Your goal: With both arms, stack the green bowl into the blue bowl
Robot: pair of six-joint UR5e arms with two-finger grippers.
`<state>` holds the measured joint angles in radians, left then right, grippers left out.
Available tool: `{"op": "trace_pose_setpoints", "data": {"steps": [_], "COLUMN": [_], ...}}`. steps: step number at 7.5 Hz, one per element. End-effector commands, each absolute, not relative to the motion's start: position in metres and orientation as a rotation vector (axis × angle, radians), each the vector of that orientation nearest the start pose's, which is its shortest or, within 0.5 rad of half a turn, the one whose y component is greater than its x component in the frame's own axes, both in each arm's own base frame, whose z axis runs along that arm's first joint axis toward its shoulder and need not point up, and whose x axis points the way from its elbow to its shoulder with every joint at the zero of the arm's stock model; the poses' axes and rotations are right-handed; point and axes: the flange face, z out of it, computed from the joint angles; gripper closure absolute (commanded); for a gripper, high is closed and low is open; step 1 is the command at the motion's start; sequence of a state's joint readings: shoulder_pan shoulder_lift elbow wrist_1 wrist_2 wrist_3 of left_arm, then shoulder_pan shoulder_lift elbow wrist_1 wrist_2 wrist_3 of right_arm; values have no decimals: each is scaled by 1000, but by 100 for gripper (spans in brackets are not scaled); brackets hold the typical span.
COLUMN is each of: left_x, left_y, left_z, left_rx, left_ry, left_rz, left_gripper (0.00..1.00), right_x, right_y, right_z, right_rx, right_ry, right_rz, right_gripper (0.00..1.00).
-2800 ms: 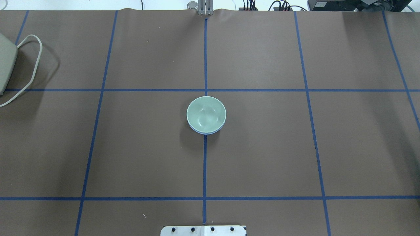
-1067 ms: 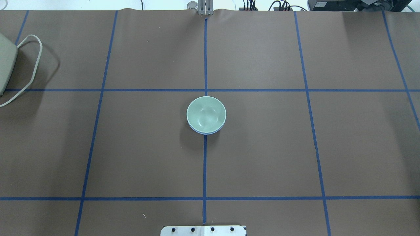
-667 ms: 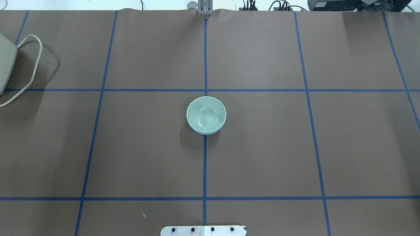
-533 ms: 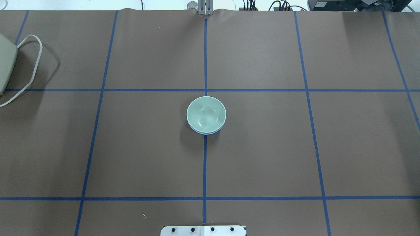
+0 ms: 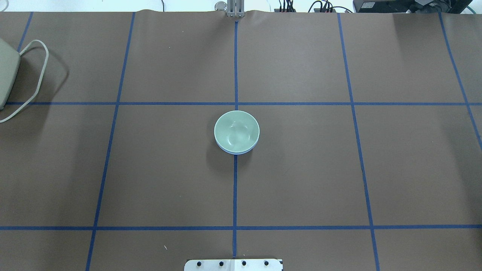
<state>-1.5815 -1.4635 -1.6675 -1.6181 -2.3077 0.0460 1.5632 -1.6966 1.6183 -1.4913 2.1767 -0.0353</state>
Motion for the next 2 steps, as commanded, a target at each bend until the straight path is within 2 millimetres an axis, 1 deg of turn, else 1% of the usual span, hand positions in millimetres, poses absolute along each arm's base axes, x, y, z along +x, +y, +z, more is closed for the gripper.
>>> {"op": "trace_pose_setpoints", "data": {"steps": [1,2], "left_x": [-71,-71], "left_y": [-448,-448], "left_z": [659,661], "left_rx": [55,52], "left_ry": [735,735], "left_rz": [47,46], "left_gripper": [2,2], "right_x": [73,73], "right_y": [-438,-437], "right_z": [697,697], "right_rx": [8,8], "right_ry": [-606,-606], "right_rz": [-42,-42], "right_gripper": [0,0]}}
